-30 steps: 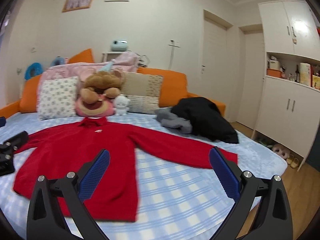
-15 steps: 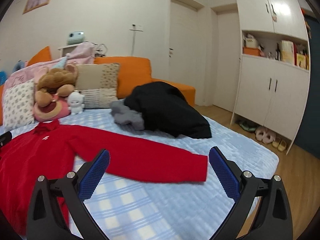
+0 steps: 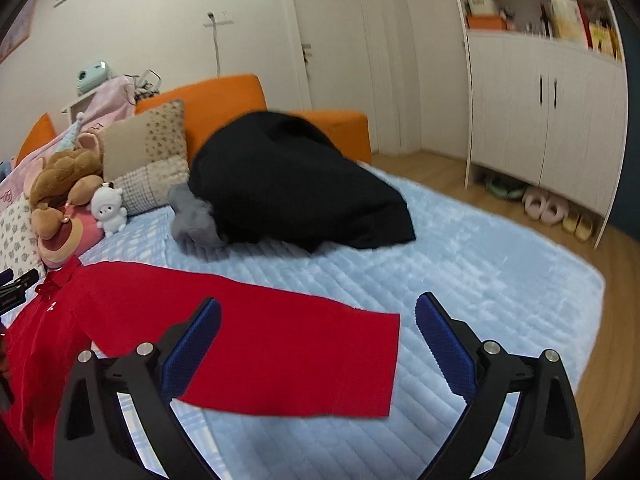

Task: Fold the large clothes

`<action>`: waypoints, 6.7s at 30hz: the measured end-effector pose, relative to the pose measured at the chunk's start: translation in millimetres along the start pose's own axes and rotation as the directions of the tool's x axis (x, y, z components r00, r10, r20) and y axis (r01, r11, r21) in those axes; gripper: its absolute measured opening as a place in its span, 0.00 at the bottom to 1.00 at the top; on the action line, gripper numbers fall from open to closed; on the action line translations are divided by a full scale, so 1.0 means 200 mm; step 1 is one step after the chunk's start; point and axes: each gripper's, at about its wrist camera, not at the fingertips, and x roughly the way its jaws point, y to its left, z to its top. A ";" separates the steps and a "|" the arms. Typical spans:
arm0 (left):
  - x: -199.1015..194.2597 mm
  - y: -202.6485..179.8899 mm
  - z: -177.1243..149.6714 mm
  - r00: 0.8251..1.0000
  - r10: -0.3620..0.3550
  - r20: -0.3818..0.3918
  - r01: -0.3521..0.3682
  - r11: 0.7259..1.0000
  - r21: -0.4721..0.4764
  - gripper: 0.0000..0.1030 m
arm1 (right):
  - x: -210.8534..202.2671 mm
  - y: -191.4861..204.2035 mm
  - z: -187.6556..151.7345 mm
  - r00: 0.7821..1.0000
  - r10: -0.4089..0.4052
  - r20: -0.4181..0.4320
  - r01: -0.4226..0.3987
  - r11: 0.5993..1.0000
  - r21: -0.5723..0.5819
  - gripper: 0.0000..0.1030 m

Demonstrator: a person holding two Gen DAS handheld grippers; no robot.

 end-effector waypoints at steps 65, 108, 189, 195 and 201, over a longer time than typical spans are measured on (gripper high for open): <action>1.39 0.73 -0.07 0.699 -0.623 -0.352 0.365 0.734 -0.573 0.06 | -0.81 1.75 -0.87 0.218 0.461 -0.860 -0.975 0.064 -0.212 0.15; 1.09 0.90 -0.21 0.781 -0.510 -0.360 0.272 0.797 -0.539 0.11 | -0.01 1.30 -0.20 0.754 0.509 -0.415 -0.646 0.688 -0.332 0.45; 0.46 0.78 -0.54 0.846 -0.463 -0.265 0.315 0.834 -0.454 0.33 | -0.21 1.64 -0.85 0.717 0.443 -0.538 -0.690 0.560 -0.459 0.14; -0.07 1.22 -0.63 0.890 -0.443 -0.106 0.345 0.808 -0.478 0.90 | -0.46 1.79 -0.80 0.748 0.498 -0.439 -0.660 0.492 -0.567 0.65; -0.52 2.09 -1.06 0.945 -0.323 -0.052 0.195 0.682 -0.705 0.90 | -0.56 2.03 -0.72 0.705 0.555 -0.441 -0.701 0.455 -0.549 0.63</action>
